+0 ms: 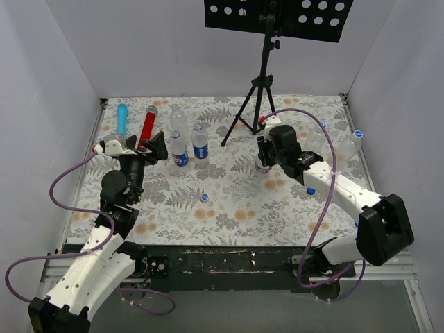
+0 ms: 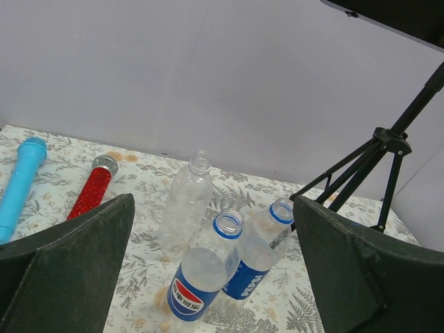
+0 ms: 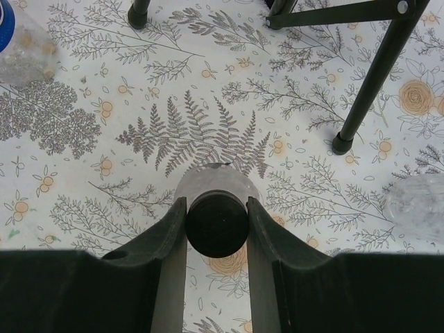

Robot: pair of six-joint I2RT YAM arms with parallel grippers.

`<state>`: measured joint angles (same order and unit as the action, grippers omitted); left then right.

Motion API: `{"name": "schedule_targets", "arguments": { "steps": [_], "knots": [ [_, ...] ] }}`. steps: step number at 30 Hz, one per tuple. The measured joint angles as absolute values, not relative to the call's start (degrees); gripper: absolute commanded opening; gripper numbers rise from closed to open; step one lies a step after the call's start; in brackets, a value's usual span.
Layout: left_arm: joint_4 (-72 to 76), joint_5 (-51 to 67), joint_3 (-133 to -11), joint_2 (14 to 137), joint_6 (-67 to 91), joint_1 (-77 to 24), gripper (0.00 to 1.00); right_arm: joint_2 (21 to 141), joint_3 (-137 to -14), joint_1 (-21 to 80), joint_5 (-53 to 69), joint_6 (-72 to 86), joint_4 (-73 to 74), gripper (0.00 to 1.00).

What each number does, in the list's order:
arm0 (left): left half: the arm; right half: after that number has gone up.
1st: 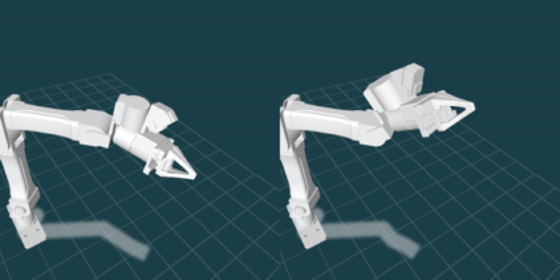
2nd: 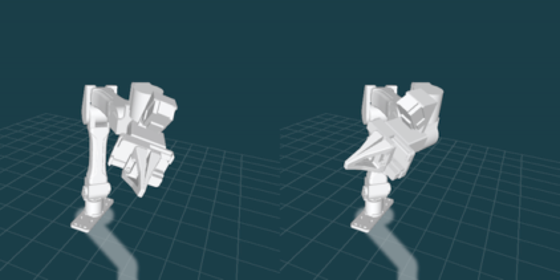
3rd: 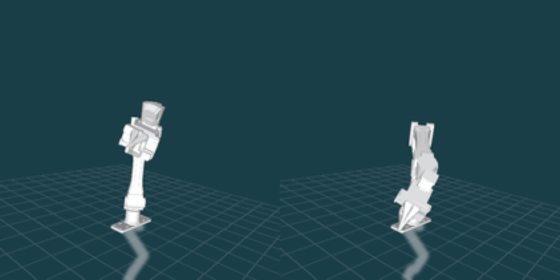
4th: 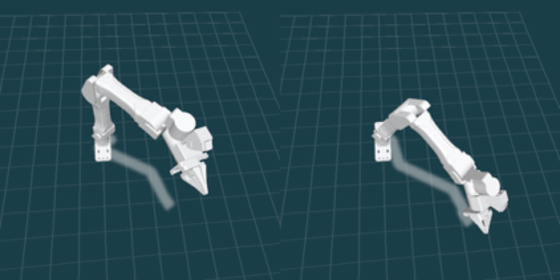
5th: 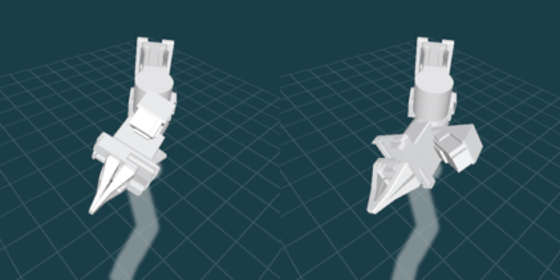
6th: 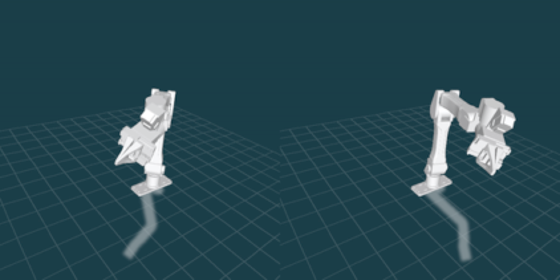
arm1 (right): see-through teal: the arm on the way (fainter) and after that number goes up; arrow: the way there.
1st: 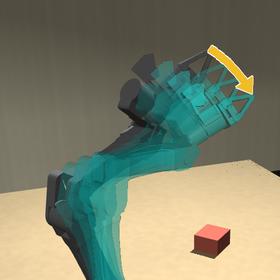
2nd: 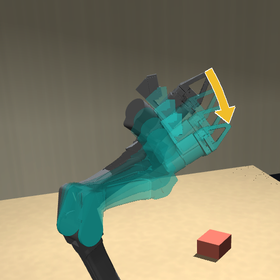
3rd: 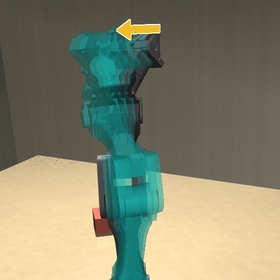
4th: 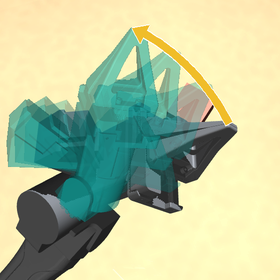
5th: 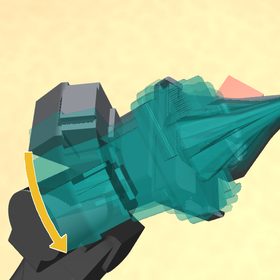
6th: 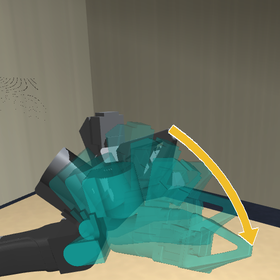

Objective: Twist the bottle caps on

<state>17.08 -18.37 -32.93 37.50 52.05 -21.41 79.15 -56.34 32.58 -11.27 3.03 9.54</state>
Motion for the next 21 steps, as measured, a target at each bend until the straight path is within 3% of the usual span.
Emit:
{"name": "schedule_targets", "arguments": {
  "steps": [5,15,21],
  "knots": [
    [17.1,-18.92,-32.6,37.5,51.35,-21.41,0.98,78.5,-55.46,32.58,-11.42,3.18,8.82,0.52],
    [17.19,-19.62,-32.56,37.5,50.89,-21.41,0.98,76.69,-55.16,32.58,-11.88,4.23,10.15,0.78],
    [19.55,-20.75,-31.33,36.75,50.33,-21.41,0.98,72.93,-55.33,32.58,-15.46,5.91,12.29,0.86]
  ]
}}
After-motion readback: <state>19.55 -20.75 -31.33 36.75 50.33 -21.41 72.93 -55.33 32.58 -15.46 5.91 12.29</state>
